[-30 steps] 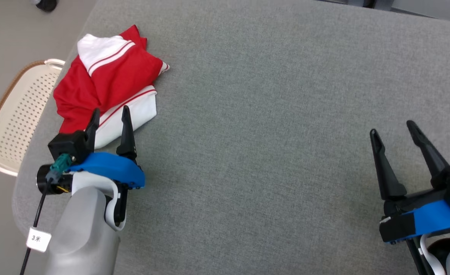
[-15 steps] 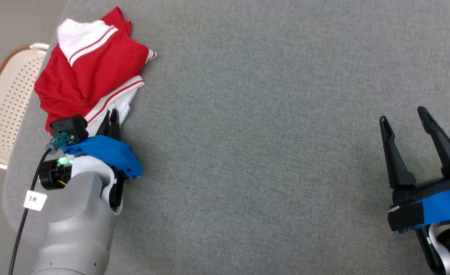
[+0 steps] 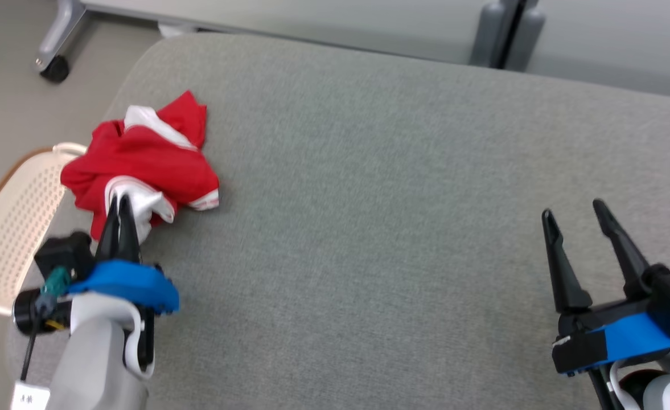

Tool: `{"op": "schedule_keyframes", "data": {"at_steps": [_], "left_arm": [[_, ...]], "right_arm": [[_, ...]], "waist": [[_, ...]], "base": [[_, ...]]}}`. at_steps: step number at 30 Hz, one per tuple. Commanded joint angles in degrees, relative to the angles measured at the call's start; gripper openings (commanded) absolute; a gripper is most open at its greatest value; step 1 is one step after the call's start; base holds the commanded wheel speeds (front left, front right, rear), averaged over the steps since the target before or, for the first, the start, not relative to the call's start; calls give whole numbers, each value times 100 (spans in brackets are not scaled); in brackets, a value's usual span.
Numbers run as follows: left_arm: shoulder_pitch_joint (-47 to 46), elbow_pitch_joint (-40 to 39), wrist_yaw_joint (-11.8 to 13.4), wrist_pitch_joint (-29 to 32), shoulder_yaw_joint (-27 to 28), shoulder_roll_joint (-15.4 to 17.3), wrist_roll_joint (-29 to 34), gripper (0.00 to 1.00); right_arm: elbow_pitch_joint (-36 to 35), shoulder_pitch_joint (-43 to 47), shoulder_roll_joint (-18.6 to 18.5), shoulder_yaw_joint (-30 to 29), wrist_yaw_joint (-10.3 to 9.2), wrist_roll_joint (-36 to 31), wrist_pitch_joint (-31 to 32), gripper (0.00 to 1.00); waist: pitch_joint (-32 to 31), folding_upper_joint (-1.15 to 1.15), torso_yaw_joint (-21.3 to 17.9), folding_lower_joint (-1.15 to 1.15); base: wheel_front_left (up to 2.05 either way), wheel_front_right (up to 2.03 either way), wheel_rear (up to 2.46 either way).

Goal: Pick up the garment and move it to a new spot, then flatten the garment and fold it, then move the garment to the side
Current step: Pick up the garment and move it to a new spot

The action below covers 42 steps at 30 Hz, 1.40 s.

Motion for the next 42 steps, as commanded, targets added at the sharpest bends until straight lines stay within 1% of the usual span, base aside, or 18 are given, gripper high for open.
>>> {"op": "schedule_keyframes", "data": {"at_steps": [1,6,10,16,19,23,27,29,30,31,32,37,42], "left_arm": [[248,-237,36,-26,21,24,84,0],[1057,-1075,124,-26,-53,-28,284,0],[1488,-1670,141,44,-203,-80,334,0],[1850,-2517,42,347,-577,-201,371,0],[1835,-2722,-30,513,-827,-262,382,0],[1561,-2815,-162,636,-1248,-356,418,0],[1121,-2759,-274,657,-1714,-422,418,0],[866,-2684,-324,639,-1958,-443,400,0],[866,-2684,-324,639,-1958,-443,400,0],[640,-2611,-349,634,-2162,-463,361,0],[640,-2611,-349,634,-2162,-463,361,0],[234,-2306,-387,581,-2690,-482,253,0],[111,-1664,-406,529,-3101,-485,50,0]], "right_arm": [[49,107,43,6,0,26,-61,100],[219,336,164,35,0,102,-191,100],[285,469,224,29,0,151,-255,100],[348,540,272,83,0,210,-336,100],[375,556,286,95,0,217,-350,100],[385,488,294,153,0,233,-366,100],[387,382,298,204,0,267,-394,100],[405,354,302,193,0,274,-442,100],[405,354,302,193,0,274,-442,100],[430,310,301,216,0,304,-461,100],[430,310,301,216,0,304,-461,100],[531,216,304,158,0,487,-601,100],[701,100,305,187,0,618,-759,100]], "waist": [[-356,0,-301,1],[-779,0,-523,1],[-948,0,-715,1],[-1060,0,-1173,1],[-1066,0,-1462,1],[-962,0,-1912,1],[-723,0,-2401,1],[-589,0,-2608,1],[-589,0,-2608,1],[-425,0,-2819,1],[-425,0,-2819,1],[-25,0,-3142,1],[253,0,-3242,1]], "base": [[0,0,0],[0,0,0],[0,0,0],[0,0,0],[0,0,0],[0,0,0],[0,0,0],[0,0,0],[0,0,0],[0,0,0],[0,0,0],[0,0,0],[0,0,0]]}}
